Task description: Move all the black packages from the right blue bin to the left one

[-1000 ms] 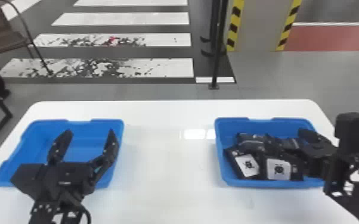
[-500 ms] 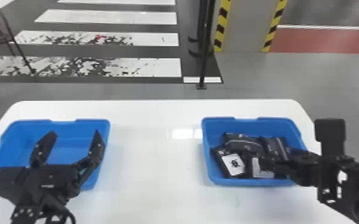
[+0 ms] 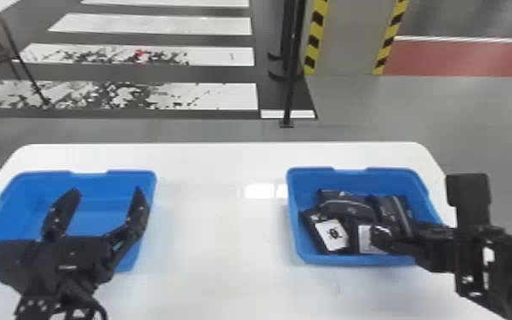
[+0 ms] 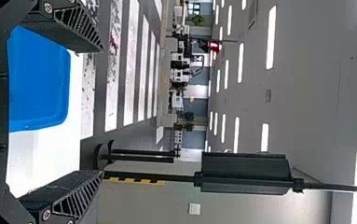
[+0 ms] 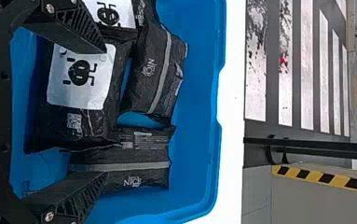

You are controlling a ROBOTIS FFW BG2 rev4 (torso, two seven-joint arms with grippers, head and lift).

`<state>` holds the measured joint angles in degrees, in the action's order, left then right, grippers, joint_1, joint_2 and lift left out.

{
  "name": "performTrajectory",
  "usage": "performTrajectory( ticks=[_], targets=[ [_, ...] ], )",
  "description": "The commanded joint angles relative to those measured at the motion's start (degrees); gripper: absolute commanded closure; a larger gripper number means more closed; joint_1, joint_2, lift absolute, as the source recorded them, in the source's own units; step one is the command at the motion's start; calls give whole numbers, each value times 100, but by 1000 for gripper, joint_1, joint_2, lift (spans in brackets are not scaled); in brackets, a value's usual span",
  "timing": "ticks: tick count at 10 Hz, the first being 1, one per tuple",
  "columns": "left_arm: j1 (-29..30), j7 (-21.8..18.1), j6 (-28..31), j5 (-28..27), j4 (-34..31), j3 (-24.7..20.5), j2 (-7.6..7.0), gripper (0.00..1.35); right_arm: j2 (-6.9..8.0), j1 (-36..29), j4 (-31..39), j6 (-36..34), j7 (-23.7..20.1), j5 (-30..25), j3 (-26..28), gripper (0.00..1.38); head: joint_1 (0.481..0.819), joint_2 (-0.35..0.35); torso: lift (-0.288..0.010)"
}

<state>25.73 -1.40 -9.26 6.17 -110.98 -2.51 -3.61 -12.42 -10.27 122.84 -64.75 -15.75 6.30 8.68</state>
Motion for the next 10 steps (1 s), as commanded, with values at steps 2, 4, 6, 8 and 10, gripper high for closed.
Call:
performTrajectory(
  ticks=[2, 4, 6, 8, 10],
  targets=[
    [-14, 0, -17, 22, 24, 22, 1, 108, -6, 127, -267, -22, 19, -93, 0, 107, 695, -48, -154],
    [-14, 0, -45, 68, 52, 22, -8, 108, -6, 197, -478, -8, 37, -59, -34, 121, 695, -59, -154],
    [-14, 0, -59, 68, 66, 34, -8, 108, -6, 212, -422, 6, 37, 10, -160, 127, 695, -58, -154],
    [-28, 0, -73, 91, 80, 34, -8, 108, -23, 324, -689, 77, 37, 135, -217, 163, 695, -42, -154],
    [-28, 0, -115, 102, 108, 34, -8, 108, -41, 437, -956, -176, 28, 364, -274, 703, 695, -31, -154]
  ],
)
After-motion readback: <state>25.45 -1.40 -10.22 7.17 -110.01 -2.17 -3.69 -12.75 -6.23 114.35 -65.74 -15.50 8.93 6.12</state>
